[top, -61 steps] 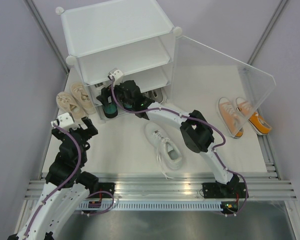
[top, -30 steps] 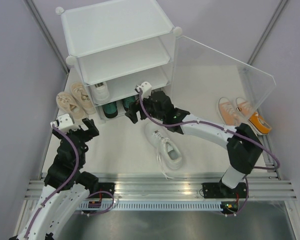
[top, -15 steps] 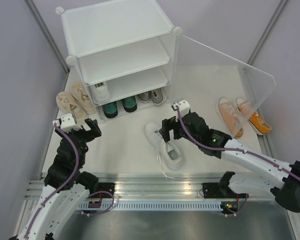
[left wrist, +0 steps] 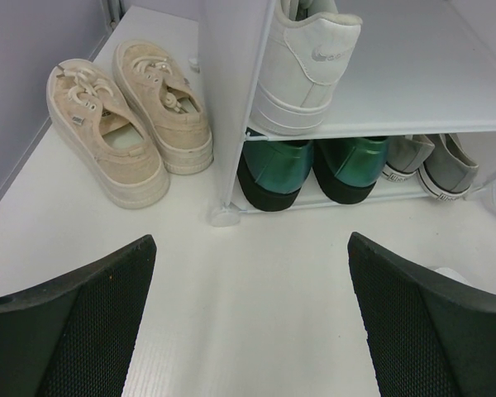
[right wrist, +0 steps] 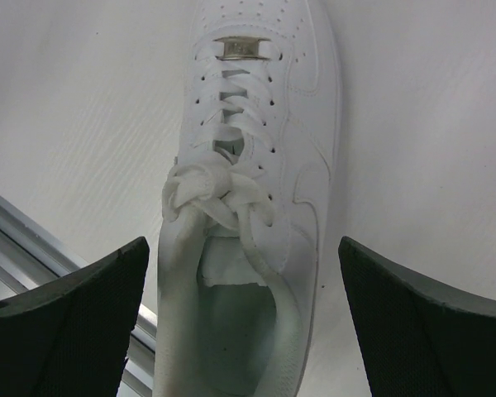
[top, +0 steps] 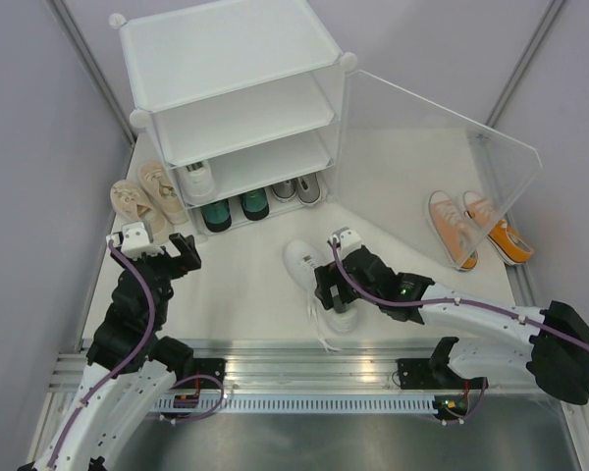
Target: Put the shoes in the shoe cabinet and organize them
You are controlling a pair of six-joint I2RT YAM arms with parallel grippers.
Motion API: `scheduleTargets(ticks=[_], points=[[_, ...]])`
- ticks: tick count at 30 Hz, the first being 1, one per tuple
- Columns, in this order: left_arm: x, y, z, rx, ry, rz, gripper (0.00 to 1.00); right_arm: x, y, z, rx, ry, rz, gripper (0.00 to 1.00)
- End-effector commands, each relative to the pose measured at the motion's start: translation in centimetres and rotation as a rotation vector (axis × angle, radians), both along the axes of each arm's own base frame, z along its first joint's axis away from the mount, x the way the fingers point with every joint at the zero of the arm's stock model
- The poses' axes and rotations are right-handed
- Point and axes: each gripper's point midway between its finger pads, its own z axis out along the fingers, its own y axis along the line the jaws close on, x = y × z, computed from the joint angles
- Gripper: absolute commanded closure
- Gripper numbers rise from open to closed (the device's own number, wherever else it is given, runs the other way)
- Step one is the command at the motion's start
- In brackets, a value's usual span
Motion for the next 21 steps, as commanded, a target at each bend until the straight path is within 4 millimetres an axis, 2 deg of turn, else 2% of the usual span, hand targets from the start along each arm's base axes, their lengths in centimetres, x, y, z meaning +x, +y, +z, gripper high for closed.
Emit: scheduleTargets(ticks=[1,7,10,14,15,18,19,21], points=[[0.2,-0.1,1.2,0.009,-0.041,-0.016,0.0,-0.3,1.8,-0.3,0.063,-0.006,0.021,0.02],[0.1,-0.4,1.2,0.006,-0.044,-0.03,0.0,-0.3,1.4,-3.2,0.008,0.008,0.003,0.02],[0.1,-0.5,1.3,0.003,-0.045,-0.039,0.0,-0.1,1.1,-5.6,-0.079,0.024,-0.024,0.02],[0.2,-0.8,1.3,-0.001,-0.044,-0.054,0.01,-0.2,2.2,-6.4,-0.125,0.005,-0.019,0.03],[0.2,-1.0,1.2,0.0,-0.04,-0.063,0.01,0.1,2.5,-6.1,-0.126,-0.009,-0.028,0.05],[0.2,-1.3,1.1,0.0,-0.036,-0.077,0.0,0.7,3.6,-5.5,-0.105,-0.028,-0.025,0.22],[0.2,-1.3,1.2,-0.001,-0.038,-0.078,0.0,1.1,3.6,-5.5,-0.113,-0.038,-0.037,0.34],[0.2,-1.4,1.2,-0.003,-0.04,-0.084,0.0,1.6,4.2,-4.8,-0.111,-0.059,-0.035,0.48]])
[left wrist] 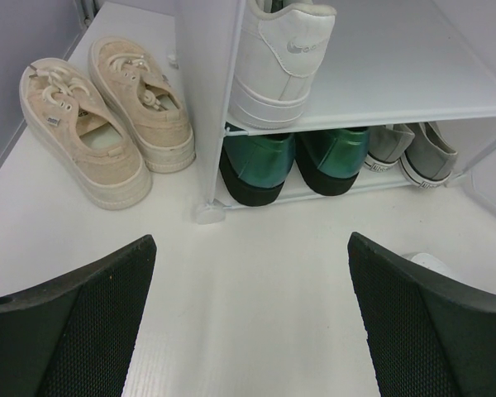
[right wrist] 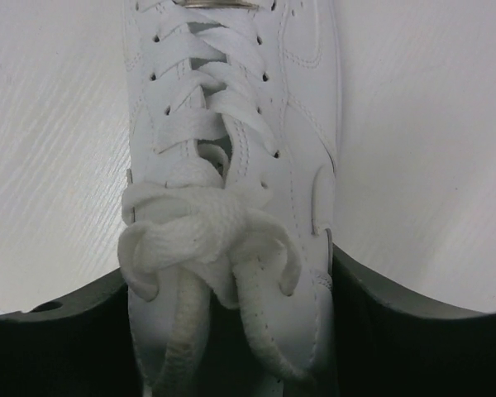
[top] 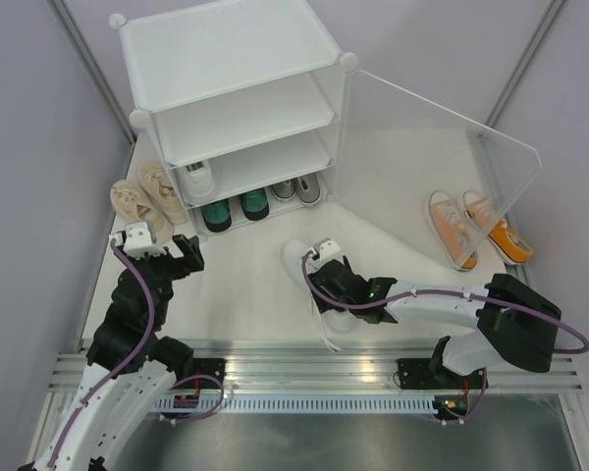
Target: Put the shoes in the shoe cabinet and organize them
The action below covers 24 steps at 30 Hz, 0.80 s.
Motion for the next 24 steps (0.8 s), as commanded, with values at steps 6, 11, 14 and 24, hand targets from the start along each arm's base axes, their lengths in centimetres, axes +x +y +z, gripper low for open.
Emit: scheduleTargets(ticks=[6,11,14,24], points=[[-0.1,-0.3,1.5,-0.002,-0.056,-0.023,0.0,3.1,6.3,5.5,0.115,-0.093,0.036,0.81],[-0.7,0.4,2.3,-0.024,-0.1,0.001,0.0,4.6,8.7,10.8,0.188,-0.157,0.054,0.9],[-0.8,0.3,2.3,-0.026,-0.102,-0.002,0.0,4.7,9.8,12.9,0.234,-0.171,0.076,0.91],[-0.7,0.1,2.4,-0.027,-0.102,-0.01,0.0,7.2,11.3,19.1,0.296,-0.265,0.072,0.95]])
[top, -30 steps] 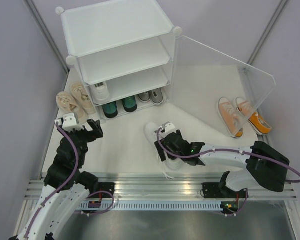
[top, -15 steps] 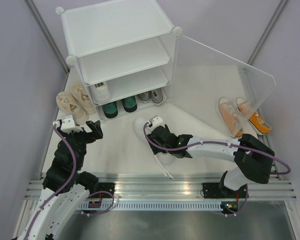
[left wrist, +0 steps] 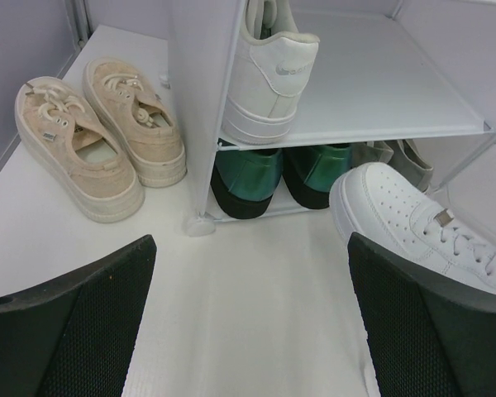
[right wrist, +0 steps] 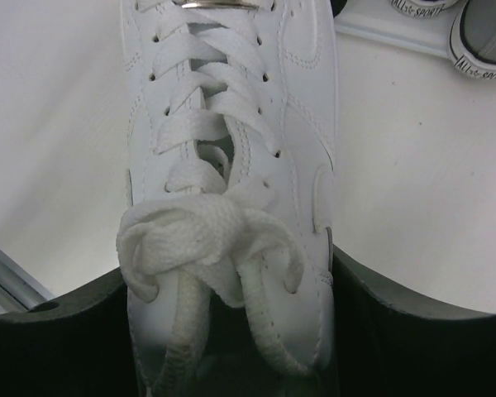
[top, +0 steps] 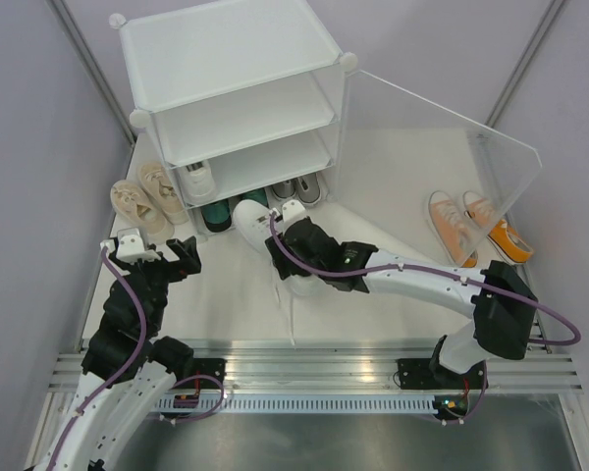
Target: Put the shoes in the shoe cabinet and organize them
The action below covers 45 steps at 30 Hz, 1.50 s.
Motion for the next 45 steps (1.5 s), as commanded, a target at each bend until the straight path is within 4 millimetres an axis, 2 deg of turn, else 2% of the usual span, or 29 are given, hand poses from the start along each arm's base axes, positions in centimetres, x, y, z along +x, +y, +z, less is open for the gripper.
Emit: scheduleTargets(ticks=[1,2,4,5,6,7,8,9,10,11,13,14,15,16,17,19,20,21,23,31,35,36,38,39,41,42,45], points=[[0.1,0.1,1.0,0.003,-0.036,0.006,0.0,3.9,2.2,7.9,0.16,-0.149,-0.048,0.95],[0.2,0.1,1.0,0.004,-0.034,0.006,0.0,4.7,2.6,9.2,0.18,-0.163,-0.055,0.95],[0.2,0.1,1.0,0.004,-0.034,0.006,0.0,6.1,3.0,8.9,0.169,-0.161,-0.07,0.95],[0.2,0.1,0.9,0.005,-0.033,0.005,0.0,7.2,3.2,10.2,0.189,-0.178,-0.081,0.95],[0.2,0.1,0.9,0.006,-0.033,0.006,0.0,8.0,3.5,10.5,0.193,-0.186,-0.089,0.95],[0.2,0.1,1.0,0.005,-0.034,0.006,0.0,8.6,4.0,9.7,0.174,-0.178,-0.086,0.95],[0.2,0.1,0.9,0.007,-0.031,0.005,0.01,9.6,4.2,10.9,0.194,-0.19,-0.094,0.95],[0.2,0.1,0.9,0.007,-0.031,0.005,0.0,10.2,4.4,11.0,0.195,-0.192,-0.102,0.95],[0.2,0.1,0.9,0.008,-0.033,0.005,0.0,11.0,4.9,10.1,0.179,-0.182,-0.108,0.95],[0.2,0.0,0.9,0.008,-0.031,0.001,0.0,11.9,5.1,11.3,0.197,-0.196,-0.119,0.95],[0.2,0.0,0.8,0.008,-0.031,0.001,0.0,13.0,5.7,10.8,0.188,-0.194,-0.13,0.95],[0.2,-0.1,0.9,0.007,-0.033,-0.002,0.0,13.6,6.0,12.0,0.21,-0.209,-0.136,0.95],[0.2,-0.1,0.9,0.008,-0.031,-0.003,0.0,14.1,6.2,12.2,0.211,-0.213,-0.146,0.95],[0.3,-0.2,0.8,0.008,-0.03,-0.006,0.0,14.8,6.5,11.3,0.2,-0.203,-0.155,0.95],[0.3,-0.2,0.8,0.008,-0.03,-0.008,0.0,15.2,6.8,12.5,0.216,-0.216,-0.16,0.95],[0.3,-0.3,0.8,0.008,-0.03,-0.011,0.0,16.0,7.4,11.7,0.205,-0.207,-0.166,0.94],[0.3,-0.3,0.8,0.01,-0.03,-0.012,0.0,16.3,7.8,12.6,0.224,-0.216,-0.167,0.94],[0.3,-0.3,0.9,0.008,-0.032,-0.014,0.0,16.6,8.1,12.0,0.219,-0.209,-0.172,0.94],[0.3,-0.3,0.9,0.01,-0.031,-0.016,0.0,17.1,8.4,12.7,0.232,-0.219,-0.182,0.94],[0.2,-0.4,0.9,0.008,-0.032,-0.02,0.0,19.6,9.0,11.9,0.233,-0.209,-0.211,0.87],[0.2,-0.6,0.9,0.008,-0.031,-0.028,0.01,20.1,9.4,12.4,0.247,-0.218,-0.212,0.85],[0.2,-0.5,0.9,0.008,-0.032,-0.026,0.0,20.2,9.7,11.9,0.245,-0.209,-0.204,0.82],[0.2,-0.6,1.0,0.006,-0.035,-0.029,0.01,20.3,9.9,12.2,0.255,-0.209,-0.197,0.76],[0.2,-0.6,0.9,0.008,-0.032,-0.029,0.0,20.3,10.1,11.9,0.254,-0.205,-0.191,0.66],[0.2,-0.6,0.9,0.007,-0.034,-0.032,0.0,20.1,10.4,12.0,0.259,-0.2,-0.178,0.55],[0.2,-0.6,0.9,0.009,-0.032,-0.032,0.0,20.1,10.4,12.2,0.263,-0.202,-0.176,0.46],[0.1,-0.6,1.0,0.007,-0.036,-0.032,0.0,19.9,10.4,12.6,0.27,-0.202,-0.171,0.34]])
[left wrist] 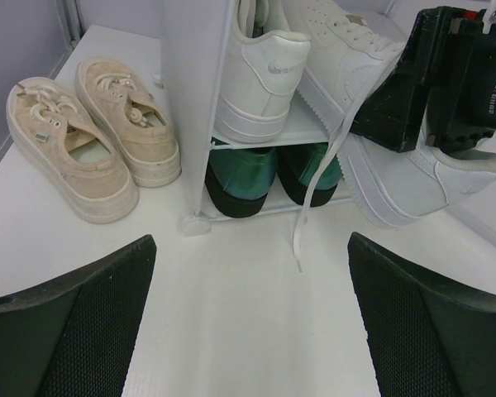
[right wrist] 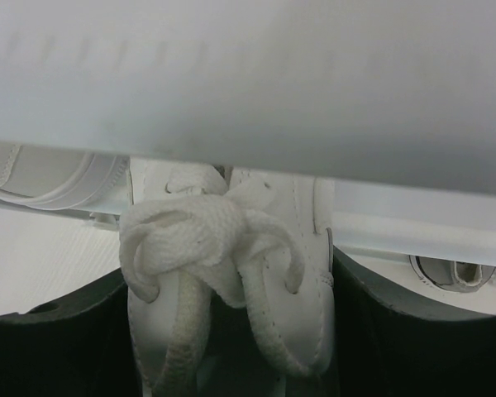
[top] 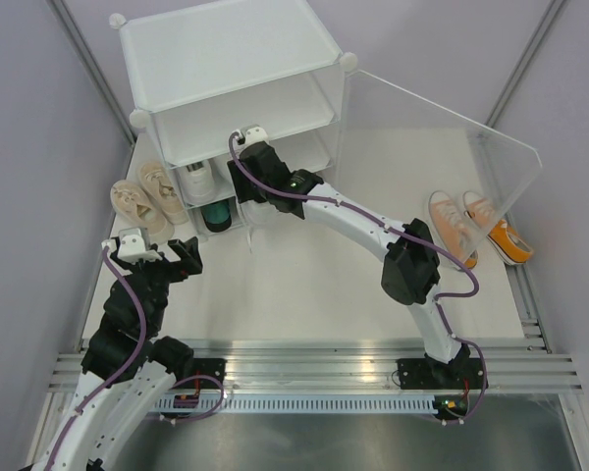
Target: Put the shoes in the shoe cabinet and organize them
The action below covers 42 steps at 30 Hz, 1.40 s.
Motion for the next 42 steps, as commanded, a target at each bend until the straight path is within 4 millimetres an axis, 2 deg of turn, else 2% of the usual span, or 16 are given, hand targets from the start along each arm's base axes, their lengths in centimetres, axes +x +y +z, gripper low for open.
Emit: scheduleTargets(ticks=[1,6,14,35,42], points=[[0.2,-0.2,1.0,0.007,-0.037,-0.015,0.0,2.2,1.7,6.9,0.193,-0.14,0.001,0.31],[0.1,-0.3,1.0,0.006,-0.038,-0.018,0.0,1.8,1.9,7.7,0.207,-0.145,0.019,0.19],[0.1,-0.3,1.0,0.006,-0.038,-0.021,0.0,1.3,2.1,8.7,0.237,-0.14,0.043,0.1],[0.2,-0.2,0.9,0.015,-0.036,-0.014,0.0,-0.8,1.6,12.8,0.315,-0.148,0.101,0.09],[0.2,-0.2,0.8,0.017,-0.032,-0.012,0.0,-1.5,1.4,13.0,0.329,-0.137,0.12,0.1]])
